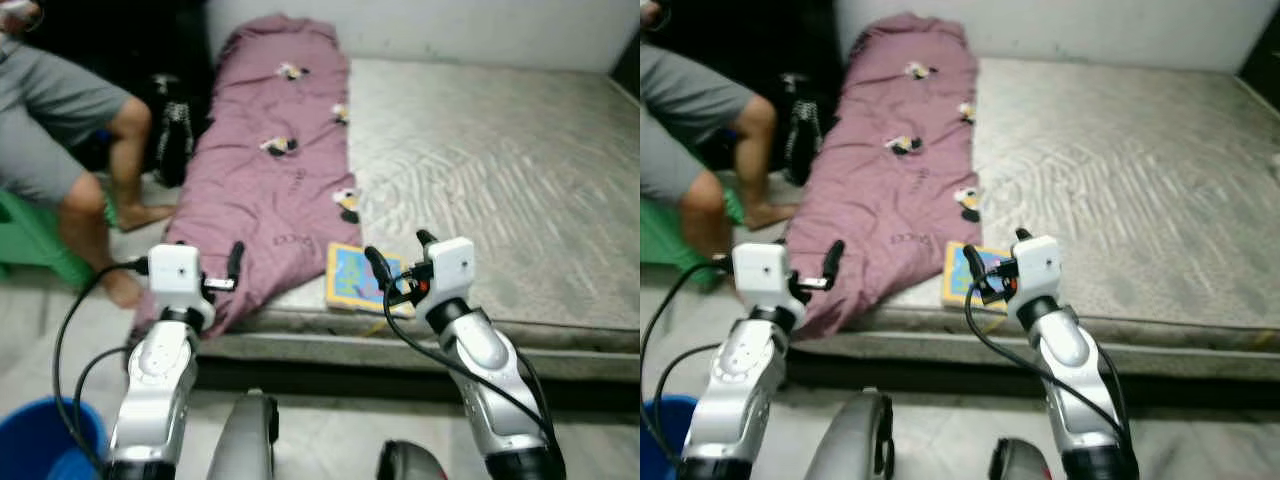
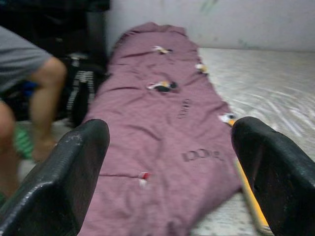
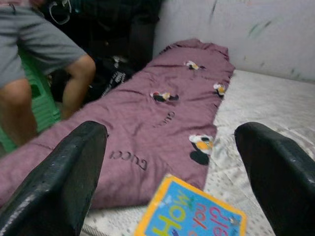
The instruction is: Clean up the room
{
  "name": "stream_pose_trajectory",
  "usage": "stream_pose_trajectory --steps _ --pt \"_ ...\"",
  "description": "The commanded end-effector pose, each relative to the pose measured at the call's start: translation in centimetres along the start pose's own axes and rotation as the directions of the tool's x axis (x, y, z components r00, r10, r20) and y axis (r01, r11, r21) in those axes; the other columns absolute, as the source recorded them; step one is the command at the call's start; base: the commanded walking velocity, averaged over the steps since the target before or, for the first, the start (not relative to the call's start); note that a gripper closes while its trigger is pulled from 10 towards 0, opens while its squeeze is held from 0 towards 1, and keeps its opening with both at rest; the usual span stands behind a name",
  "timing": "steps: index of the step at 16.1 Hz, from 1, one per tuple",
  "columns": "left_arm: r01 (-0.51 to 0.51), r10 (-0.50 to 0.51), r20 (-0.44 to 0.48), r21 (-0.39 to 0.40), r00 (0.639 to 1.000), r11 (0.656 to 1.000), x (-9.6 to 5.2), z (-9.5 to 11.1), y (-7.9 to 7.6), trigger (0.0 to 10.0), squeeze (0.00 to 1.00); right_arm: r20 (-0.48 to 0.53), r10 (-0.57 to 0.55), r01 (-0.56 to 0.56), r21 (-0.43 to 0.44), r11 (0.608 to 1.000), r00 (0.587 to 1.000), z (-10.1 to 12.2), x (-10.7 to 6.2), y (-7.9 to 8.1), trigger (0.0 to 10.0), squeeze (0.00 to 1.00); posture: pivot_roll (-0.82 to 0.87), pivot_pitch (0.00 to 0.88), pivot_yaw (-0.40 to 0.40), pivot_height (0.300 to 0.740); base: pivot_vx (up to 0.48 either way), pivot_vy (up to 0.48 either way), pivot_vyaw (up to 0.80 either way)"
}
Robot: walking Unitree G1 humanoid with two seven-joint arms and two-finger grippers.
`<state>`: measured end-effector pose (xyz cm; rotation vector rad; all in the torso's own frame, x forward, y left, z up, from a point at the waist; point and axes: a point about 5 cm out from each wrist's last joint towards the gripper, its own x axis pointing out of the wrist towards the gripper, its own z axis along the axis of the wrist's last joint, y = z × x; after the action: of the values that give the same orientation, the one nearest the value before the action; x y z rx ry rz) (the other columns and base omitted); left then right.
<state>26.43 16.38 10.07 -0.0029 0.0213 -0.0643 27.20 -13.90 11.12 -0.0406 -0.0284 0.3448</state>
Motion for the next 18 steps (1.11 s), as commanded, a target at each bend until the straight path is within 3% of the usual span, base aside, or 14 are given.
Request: stream_pose_trajectory --steps 1,13,18 --pt "0.022 -0.022 0.02 -0.008 1.0 1.0 0.15 0.44 -0.28 10.0 0.0 0.011 -0.007 0.007 0.002 1.0 1.0 0.27 -0.08 -0.3 10.0 0.0 -0.01 0.0 -0.013 0.662 0.251 0.0 0.0" --pt "0.025 -0.025 0.014 -0.008 1.0 1.0 0.19 0.31 -0.35 10.0 0.0 0.008 0.021 -0.021 -0.015 1.0 1.0 0.1 -0.14 -0.02 10.0 0.0 -0.01 0.0 -0.012 0.662 0.255 0.0 0.0" --pt "0.026 -0.026 0.007 -0.004 1.0 1.0 0.28 0.18 -0.38 10.0 0.0 0.005 0.022 -0.022 -0.019 1.0 1.0 0.03 -0.1 0.04 10.0 0.0 -0.01 0.0 -0.012 0.662 0.098 0.0 0.68"
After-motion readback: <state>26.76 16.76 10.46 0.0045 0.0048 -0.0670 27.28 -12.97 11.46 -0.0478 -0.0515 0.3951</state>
